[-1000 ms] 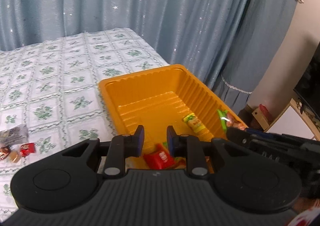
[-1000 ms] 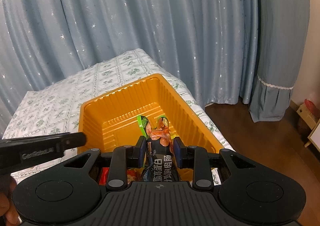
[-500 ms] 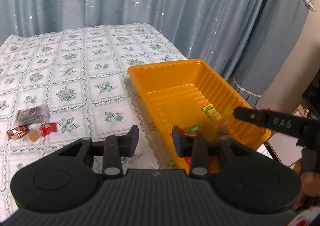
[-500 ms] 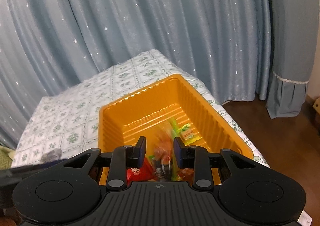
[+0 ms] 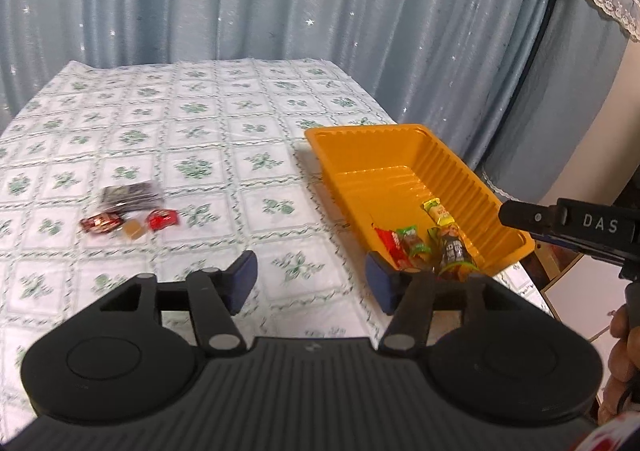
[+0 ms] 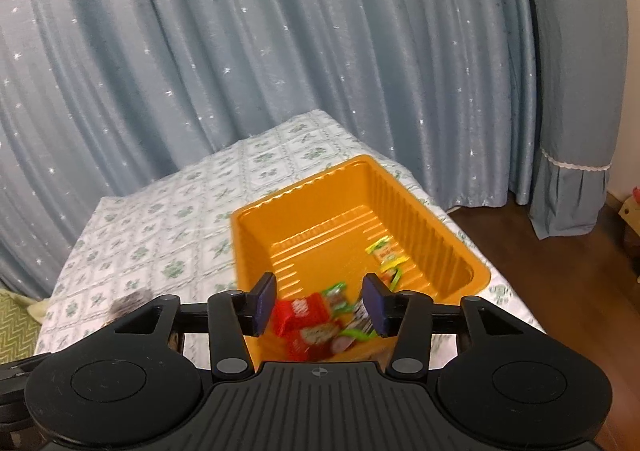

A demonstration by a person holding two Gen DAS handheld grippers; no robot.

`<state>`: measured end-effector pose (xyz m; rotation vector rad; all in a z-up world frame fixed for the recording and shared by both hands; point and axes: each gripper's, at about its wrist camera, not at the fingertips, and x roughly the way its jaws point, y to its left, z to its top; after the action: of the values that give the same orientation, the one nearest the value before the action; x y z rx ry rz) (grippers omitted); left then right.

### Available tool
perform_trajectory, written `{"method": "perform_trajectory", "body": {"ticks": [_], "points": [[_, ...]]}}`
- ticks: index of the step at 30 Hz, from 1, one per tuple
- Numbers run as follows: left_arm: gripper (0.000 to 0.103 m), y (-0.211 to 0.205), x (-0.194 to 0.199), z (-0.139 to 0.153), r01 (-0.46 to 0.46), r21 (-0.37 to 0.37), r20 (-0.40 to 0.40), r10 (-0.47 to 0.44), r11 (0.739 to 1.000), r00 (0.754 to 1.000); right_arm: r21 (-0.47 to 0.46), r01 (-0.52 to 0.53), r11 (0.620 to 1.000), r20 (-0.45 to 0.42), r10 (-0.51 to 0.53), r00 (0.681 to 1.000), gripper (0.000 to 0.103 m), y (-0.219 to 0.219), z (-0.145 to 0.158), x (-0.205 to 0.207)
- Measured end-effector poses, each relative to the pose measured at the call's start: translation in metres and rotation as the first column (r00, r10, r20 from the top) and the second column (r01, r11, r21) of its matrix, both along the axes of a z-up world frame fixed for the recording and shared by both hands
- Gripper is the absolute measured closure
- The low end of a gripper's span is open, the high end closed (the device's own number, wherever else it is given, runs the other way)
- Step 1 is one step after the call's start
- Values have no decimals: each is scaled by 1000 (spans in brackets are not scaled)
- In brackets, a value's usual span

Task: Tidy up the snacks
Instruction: 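Withdraw both tools from the tray toward the remaining small candies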

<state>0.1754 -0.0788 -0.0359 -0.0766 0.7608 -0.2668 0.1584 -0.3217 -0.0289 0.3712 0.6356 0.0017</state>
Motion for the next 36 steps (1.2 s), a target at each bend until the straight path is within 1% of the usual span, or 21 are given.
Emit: {"method": "perform_trajectory", "body": {"ticks": [1, 4, 7, 11, 17, 19, 23, 26, 36], "points": [[42, 3, -6, 2, -5, -1, 3, 5, 1000, 1000, -2, 1, 1000, 1, -1, 1000, 52, 4, 2, -5], [40, 13, -23, 9, -21, 2, 7, 21, 1000, 1000, 4, -7, 1000, 1, 7, 1000, 47, 17, 6, -23], [30, 24, -40, 13, -39, 3, 10, 39, 999, 999, 10, -17, 1000, -3, 17, 1000, 45, 30, 7, -38], [30, 37, -60, 18, -65, 9, 12, 65, 998, 998, 18, -36, 999, -8, 37, 999, 44, 46, 9, -55], [23, 55, -82, 26, -99, 32, 28, 98, 995, 995, 10, -72, 997, -5, 72, 997, 41, 68, 13, -73], [15, 62, -89, 30, -113, 35, 45, 112, 993, 993, -8, -88, 996, 3, 88, 996, 40, 76, 16, -77], [15, 75, -98, 34, -139, 32, 53, 137, 990, 989, -12, -107, 994, 2, 107, 994, 37, 86, 17, -83], [14, 84, -103, 36, -159, 27, 51, 158, 987, 986, -19, -125, 992, 3, 126, 992, 36, 93, 18, -86], [13, 100, -107, 38, -188, 23, 59, 186, 982, 981, -31, -158, 987, 7, 159, 987, 35, 108, 20, -88]]}}
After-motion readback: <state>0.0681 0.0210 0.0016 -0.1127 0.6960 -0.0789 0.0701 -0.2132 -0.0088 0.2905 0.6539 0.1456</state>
